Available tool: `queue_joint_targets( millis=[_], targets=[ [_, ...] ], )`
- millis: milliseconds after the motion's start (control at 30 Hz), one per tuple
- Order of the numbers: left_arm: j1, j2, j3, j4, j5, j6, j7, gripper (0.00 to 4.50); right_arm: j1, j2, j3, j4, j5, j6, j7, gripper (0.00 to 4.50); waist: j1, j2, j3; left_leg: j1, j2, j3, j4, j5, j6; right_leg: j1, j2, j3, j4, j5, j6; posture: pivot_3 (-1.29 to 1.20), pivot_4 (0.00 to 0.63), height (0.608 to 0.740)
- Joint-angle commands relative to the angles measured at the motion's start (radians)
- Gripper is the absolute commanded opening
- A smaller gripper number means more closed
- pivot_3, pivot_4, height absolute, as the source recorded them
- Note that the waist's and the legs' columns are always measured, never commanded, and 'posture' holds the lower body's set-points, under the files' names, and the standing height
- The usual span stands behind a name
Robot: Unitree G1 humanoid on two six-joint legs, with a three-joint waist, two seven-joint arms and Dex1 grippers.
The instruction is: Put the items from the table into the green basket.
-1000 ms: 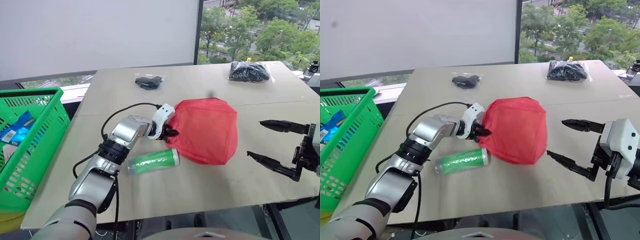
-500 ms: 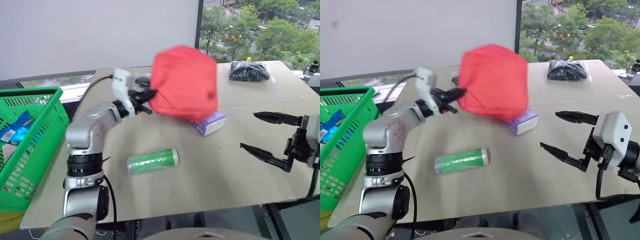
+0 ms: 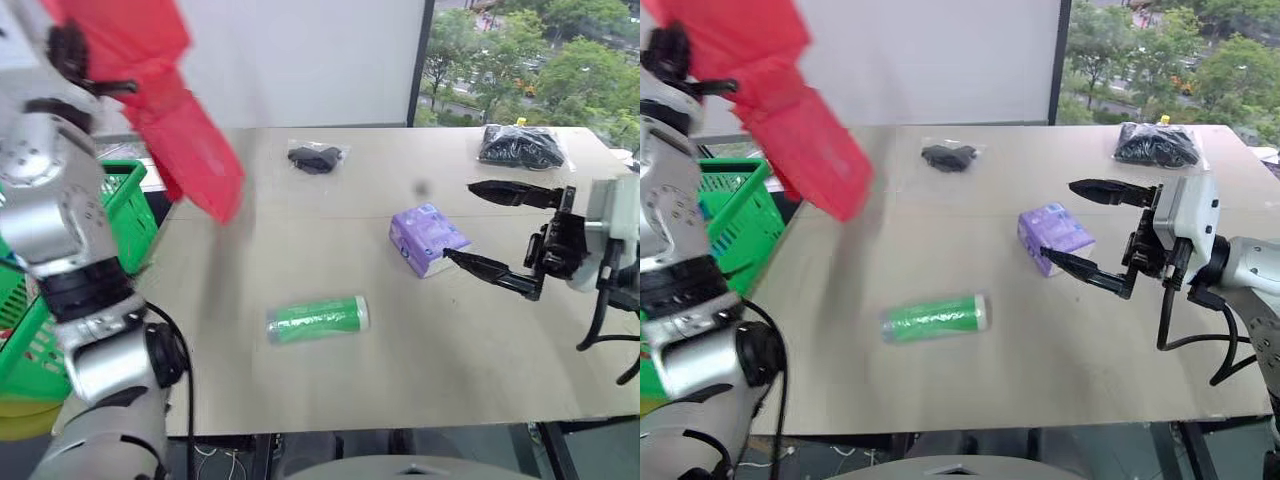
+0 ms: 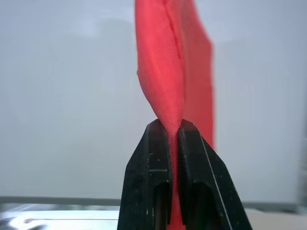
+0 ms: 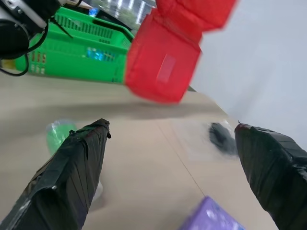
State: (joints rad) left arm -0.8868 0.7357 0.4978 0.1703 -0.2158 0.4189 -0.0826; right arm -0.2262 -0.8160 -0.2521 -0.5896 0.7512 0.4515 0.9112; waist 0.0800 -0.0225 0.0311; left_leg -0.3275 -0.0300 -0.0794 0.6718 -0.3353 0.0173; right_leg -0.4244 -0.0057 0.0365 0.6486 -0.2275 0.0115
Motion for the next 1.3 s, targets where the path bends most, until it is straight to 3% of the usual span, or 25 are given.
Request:
queue_joint_targets(
  millis=[33,300,433,700,967,1000,1033,1200,1267,1300],
  targets=[
    [-0.075,0.072,0.025,0.065,-0.008,-0.049,-0.024,0.03,-0.037,0.008,0.015,0.018,-0.01,-0.03,0.016,4.5,0.011,-0.002,-0.001,0.0,0.0,-0.001,0.0,0.0,0.0,0.0,0.0,-0.001,0.0,0.0,0.0,0.2,0.0,0.74],
    [-0.086,-0.001,-0.058,0.01,-0.128,0.018,-0.179,0.03,-0.056,0.026,0.044,0.039,-0.029,-0.041,0.02,4.5,0.075,-0.005,-0.003,-0.003,-0.003,-0.006,0.003,0.0,0.0,0.001,-0.006,-0.009,0.0,0.0,0.0,0.2,0.0,0.74],
    [-0.207,-0.041,-0.138,0.134,-0.124,-0.035,-0.278,0.03,-0.053,0.03,0.04,0.028,-0.028,-0.034,0.009,4.5,0.086,-0.005,-0.003,-0.004,-0.003,-0.008,0.006,0.0,0.0,0.003,-0.006,-0.012,0.002,0.0,0.0,0.17,0.0,0.74],
    [-0.429,-0.091,-0.235,0.612,-0.03,-0.172,-0.331,0.03,0.005,0.029,0.004,-0.038,-0.022,-0.017,-0.046,4.5,0.038,-0.002,-0.005,-0.005,-0.004,-0.007,0.008,0.0,0.0,0.002,-0.005,-0.011,0.004,0.0,0.0,0.09,0.0,0.74],
    [-0.295,-0.192,-0.298,0.868,0.073,-0.216,-0.244,0.03,0.097,0.015,-0.047,-0.136,0.0,0.02,-0.116,4.5,-0.019,-0.001,-0.005,-0.003,-0.004,-0.006,0.011,0.0,0.0,0.002,-0.005,-0.008,0.009,0.0,0.0,0.0,0.0,0.74],
    [-0.285,-0.21,-0.258,0.874,0.026,-0.142,-0.247,0.7,0.111,0.01,-0.054,-0.144,-0.002,0.023,-0.118,4.5,-0.027,-0.001,-0.005,-0.003,-0.004,-0.005,0.011,0.0,0.0,0.002,-0.005,-0.008,0.009,0.0,0.0,-0.01,0.0,0.74],
    [-0.268,-0.226,-0.221,0.866,-0.019,-0.078,-0.25,0.89,0.125,0.005,-0.062,-0.152,-0.004,0.025,-0.119,4.5,-0.03,-0.002,-0.005,-0.003,-0.004,-0.005,0.011,0.0,0.0,0.002,-0.005,-0.008,0.009,0.0,0.0,-0.01,0.0,0.74],
    [-0.16,-0.247,-0.13,0.666,-0.166,0.267,-0.263,3.01,0.166,-0.012,-0.095,-0.166,0.005,0.032,-0.122,4.5,-0.066,-0.001,-0.005,-0.004,-0.003,-0.005,0.011,0.0,0.001,0.001,-0.005,-0.008,0.01,0.0,0.0,-0.01,0.0,0.74],
    [-0.081,-0.227,-0.133,0.502,-0.219,0.415,-0.3,3.86,0.176,-0.018,-0.1,-0.162,0.0,0.032,-0.118,4.5,-0.076,-0.001,-0.005,-0.004,-0.003,-0.005,0.011,0.0,0.001,0.001,-0.005,-0.007,0.01,0.0,0.0,-0.01,0.0,0.74],
    [0.005,-0.177,-0.195,0.315,-0.277,0.51,-0.409,4.18,0.188,-0.027,-0.111,-0.156,0.002,0.038,-0.108,4.5,-0.078,-0.001,-0.005,-0.003,-0.002,-0.004,0.011,0.0,0.0,0.0,-0.005,-0.007,0.011,0.0,0.0,-0.01,0.0,0.74]
  ],
)
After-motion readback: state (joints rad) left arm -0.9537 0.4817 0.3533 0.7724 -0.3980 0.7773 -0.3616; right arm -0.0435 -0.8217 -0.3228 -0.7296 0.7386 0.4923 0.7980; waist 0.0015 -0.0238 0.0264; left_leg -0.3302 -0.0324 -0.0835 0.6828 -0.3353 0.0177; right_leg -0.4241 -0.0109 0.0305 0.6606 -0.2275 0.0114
